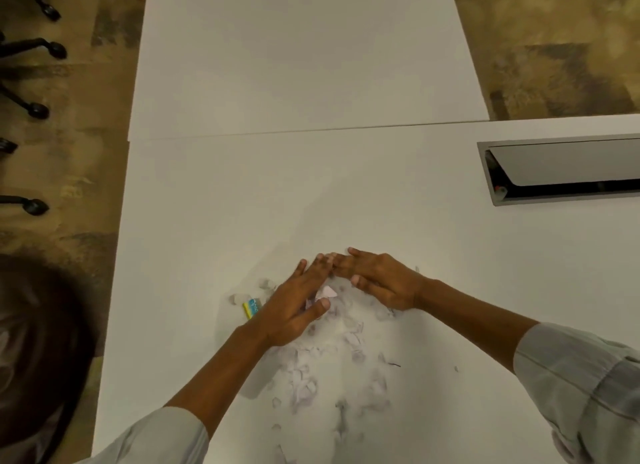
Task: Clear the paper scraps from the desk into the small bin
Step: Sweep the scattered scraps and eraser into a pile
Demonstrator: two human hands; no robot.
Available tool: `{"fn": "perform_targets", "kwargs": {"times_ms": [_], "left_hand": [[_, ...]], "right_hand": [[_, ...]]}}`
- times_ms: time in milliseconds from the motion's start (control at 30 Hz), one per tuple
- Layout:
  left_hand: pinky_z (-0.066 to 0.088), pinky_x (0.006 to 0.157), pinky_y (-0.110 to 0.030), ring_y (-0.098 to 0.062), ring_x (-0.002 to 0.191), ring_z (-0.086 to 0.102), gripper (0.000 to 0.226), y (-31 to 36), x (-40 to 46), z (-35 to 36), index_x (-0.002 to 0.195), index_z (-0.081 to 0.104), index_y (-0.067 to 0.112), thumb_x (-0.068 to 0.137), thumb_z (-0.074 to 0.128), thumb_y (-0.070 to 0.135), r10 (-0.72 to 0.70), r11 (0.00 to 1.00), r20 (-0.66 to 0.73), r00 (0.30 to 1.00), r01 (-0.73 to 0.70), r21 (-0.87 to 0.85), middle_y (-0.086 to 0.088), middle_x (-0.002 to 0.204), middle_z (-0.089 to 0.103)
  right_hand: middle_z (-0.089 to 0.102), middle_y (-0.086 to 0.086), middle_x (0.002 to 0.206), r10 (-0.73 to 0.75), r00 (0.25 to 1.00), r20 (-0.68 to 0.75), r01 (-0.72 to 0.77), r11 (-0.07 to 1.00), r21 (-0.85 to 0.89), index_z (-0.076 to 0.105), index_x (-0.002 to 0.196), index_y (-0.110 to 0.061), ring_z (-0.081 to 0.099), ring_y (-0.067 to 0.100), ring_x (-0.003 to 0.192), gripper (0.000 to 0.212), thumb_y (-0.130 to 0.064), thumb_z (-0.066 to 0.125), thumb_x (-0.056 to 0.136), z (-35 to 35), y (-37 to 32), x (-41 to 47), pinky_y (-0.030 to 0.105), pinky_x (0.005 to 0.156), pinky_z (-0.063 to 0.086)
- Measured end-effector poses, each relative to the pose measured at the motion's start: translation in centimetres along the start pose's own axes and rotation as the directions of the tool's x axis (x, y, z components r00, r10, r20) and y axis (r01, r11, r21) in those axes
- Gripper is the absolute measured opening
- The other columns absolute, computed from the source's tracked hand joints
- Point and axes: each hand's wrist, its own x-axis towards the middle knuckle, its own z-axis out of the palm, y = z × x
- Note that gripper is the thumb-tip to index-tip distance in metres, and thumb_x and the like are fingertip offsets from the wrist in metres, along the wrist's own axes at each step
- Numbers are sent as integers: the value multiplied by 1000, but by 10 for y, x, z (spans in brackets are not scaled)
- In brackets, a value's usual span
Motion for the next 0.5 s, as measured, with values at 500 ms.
{"fn": "perform_targets", "kwargs": {"times_ms": [500], "left_hand": [[-8, 122, -45, -11, 150, 0, 88, -19, -98, -52, 152, 12, 16, 86, 28, 74, -176, 943, -433, 884, 278, 184, 1, 162, 10]], "right_hand": [[36, -4, 156, 491, 705, -511, -410, 871, 271, 36, 149, -18, 34, 13, 145, 52, -41, 27, 103, 1, -11, -97, 38, 122, 24]]}}
